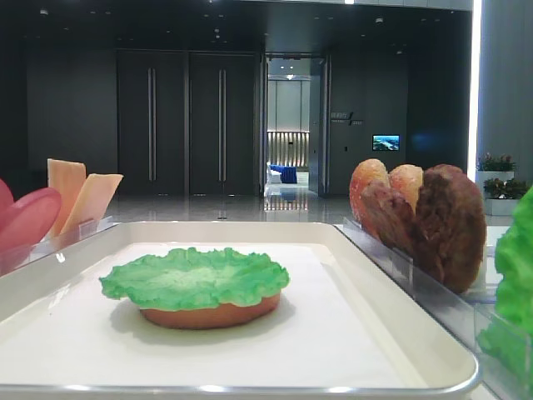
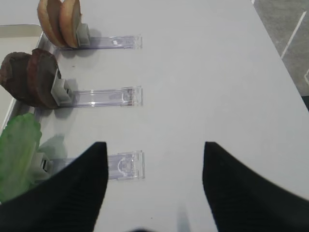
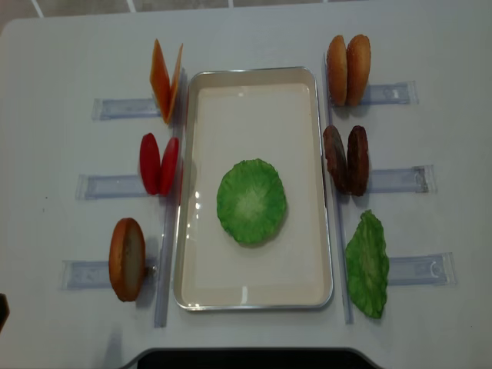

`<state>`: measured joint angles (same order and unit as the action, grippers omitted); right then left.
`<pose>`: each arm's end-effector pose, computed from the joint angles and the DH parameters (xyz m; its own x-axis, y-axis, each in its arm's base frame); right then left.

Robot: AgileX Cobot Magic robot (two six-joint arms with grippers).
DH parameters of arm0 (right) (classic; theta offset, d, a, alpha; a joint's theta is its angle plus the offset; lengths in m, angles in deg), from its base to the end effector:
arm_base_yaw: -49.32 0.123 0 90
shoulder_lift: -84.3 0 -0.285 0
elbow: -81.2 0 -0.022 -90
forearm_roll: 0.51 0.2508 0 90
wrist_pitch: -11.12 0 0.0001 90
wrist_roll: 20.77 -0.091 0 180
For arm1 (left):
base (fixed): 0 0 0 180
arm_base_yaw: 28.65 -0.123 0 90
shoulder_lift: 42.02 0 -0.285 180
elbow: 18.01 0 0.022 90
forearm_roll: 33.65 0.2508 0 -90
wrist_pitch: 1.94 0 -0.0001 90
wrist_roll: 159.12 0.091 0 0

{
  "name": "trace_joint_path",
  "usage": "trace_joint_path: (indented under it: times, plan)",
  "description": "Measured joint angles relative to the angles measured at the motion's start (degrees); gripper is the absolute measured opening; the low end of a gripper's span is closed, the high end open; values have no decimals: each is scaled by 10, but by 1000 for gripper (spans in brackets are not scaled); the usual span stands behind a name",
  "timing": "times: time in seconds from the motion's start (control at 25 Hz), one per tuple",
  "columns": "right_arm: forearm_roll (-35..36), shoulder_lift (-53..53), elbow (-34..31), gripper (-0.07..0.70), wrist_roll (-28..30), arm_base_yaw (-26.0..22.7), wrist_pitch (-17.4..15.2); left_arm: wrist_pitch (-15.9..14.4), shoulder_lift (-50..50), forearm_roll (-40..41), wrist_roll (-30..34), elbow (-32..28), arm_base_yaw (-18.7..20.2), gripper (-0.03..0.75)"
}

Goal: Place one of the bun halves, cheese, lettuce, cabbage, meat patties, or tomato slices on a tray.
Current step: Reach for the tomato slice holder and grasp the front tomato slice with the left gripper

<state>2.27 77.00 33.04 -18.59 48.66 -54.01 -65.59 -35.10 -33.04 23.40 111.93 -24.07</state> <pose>-0.0103 0.0041 0.2732 -0.5079 -0.0118 -0.8613 -0.0353 0.9993 0.0072 -0.0063 0.0014 0.2660 -0.5038 0.0892 -0.8592 0.0963 0.9943 0.0468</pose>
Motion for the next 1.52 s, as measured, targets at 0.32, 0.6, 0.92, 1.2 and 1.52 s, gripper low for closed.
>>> trace_joint_path:
  times: [0.32,0.6,0.92,1.2,1.52]
  plan:
    - [0,0,0,412,0,0,0,0,0,0,0,0,0,-1]
    - [0,0,0,412,0,0,0,0,0,0,0,0,0,-1]
    - [0,0,0,412,0,0,0,0,0,0,0,0,0,-1]
    - [0,0,0,412,0,0,0,0,0,0,0,0,0,-1]
    - [0,0,0,412,0,0,0,0,0,0,0,0,0,-1]
